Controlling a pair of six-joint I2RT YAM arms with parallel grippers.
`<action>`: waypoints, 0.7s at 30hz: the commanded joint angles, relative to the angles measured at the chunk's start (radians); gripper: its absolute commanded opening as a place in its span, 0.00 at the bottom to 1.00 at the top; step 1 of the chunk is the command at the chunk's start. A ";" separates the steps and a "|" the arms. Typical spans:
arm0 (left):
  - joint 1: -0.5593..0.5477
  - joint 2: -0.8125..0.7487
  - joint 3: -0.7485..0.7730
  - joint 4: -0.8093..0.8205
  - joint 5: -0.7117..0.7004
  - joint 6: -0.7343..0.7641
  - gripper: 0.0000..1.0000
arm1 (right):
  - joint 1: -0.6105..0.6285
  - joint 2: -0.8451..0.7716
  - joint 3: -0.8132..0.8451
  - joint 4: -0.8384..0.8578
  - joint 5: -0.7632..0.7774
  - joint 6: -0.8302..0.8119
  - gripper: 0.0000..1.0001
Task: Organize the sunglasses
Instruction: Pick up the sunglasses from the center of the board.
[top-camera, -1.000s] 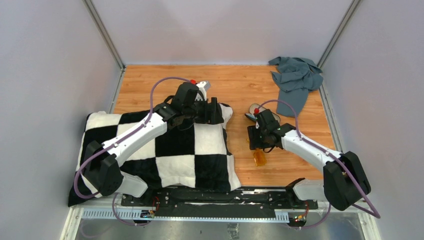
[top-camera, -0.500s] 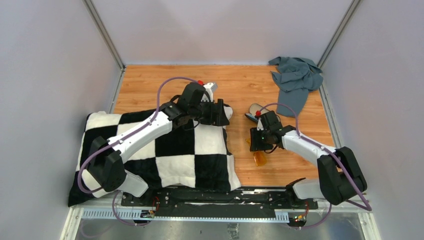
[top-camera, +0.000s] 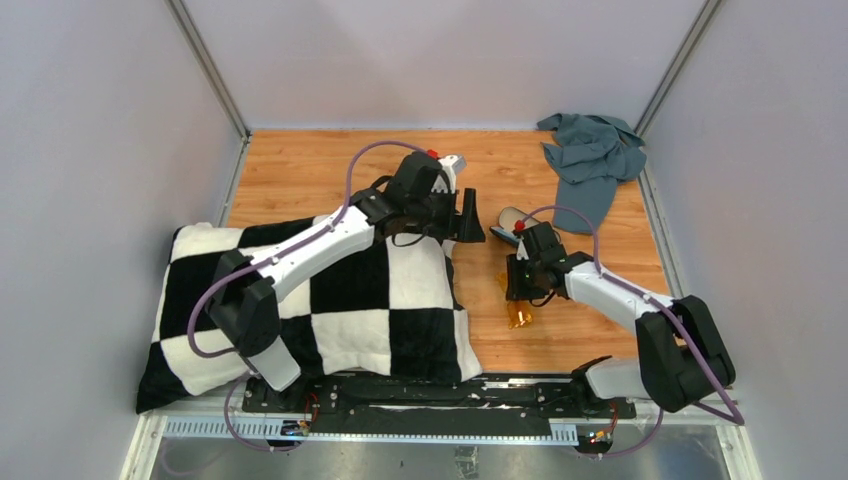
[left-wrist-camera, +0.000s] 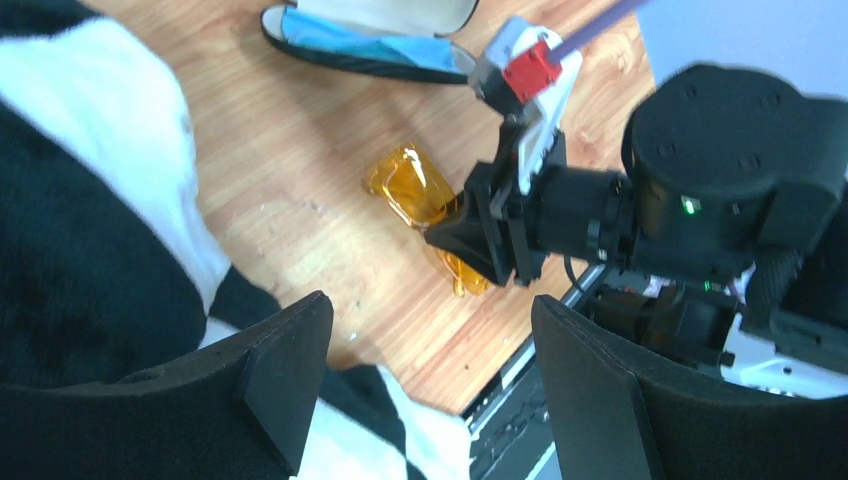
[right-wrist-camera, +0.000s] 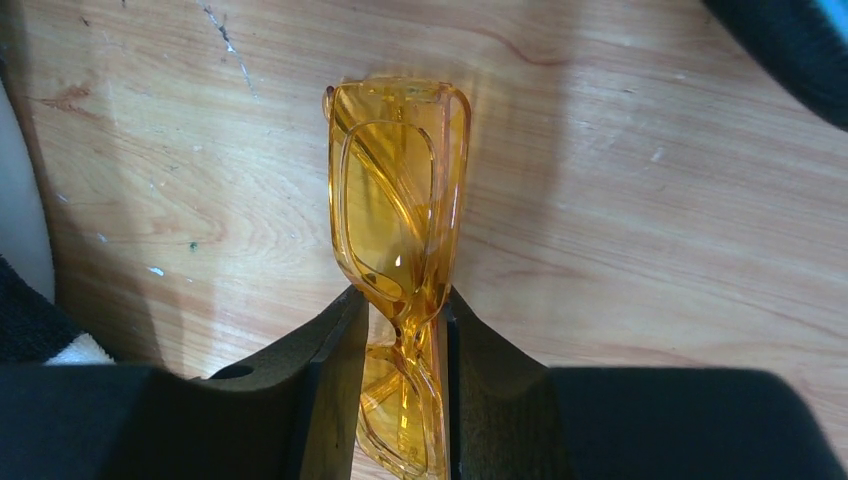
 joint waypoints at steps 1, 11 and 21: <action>-0.004 0.120 0.111 -0.013 0.037 -0.007 0.79 | -0.006 -0.057 -0.017 -0.044 0.072 0.003 0.30; -0.005 0.397 0.388 -0.107 0.015 0.000 0.79 | -0.009 -0.144 -0.004 -0.093 0.101 0.001 0.29; 0.003 0.592 0.525 -0.146 -0.052 -0.029 0.70 | -0.044 -0.177 0.046 -0.134 0.078 -0.021 0.27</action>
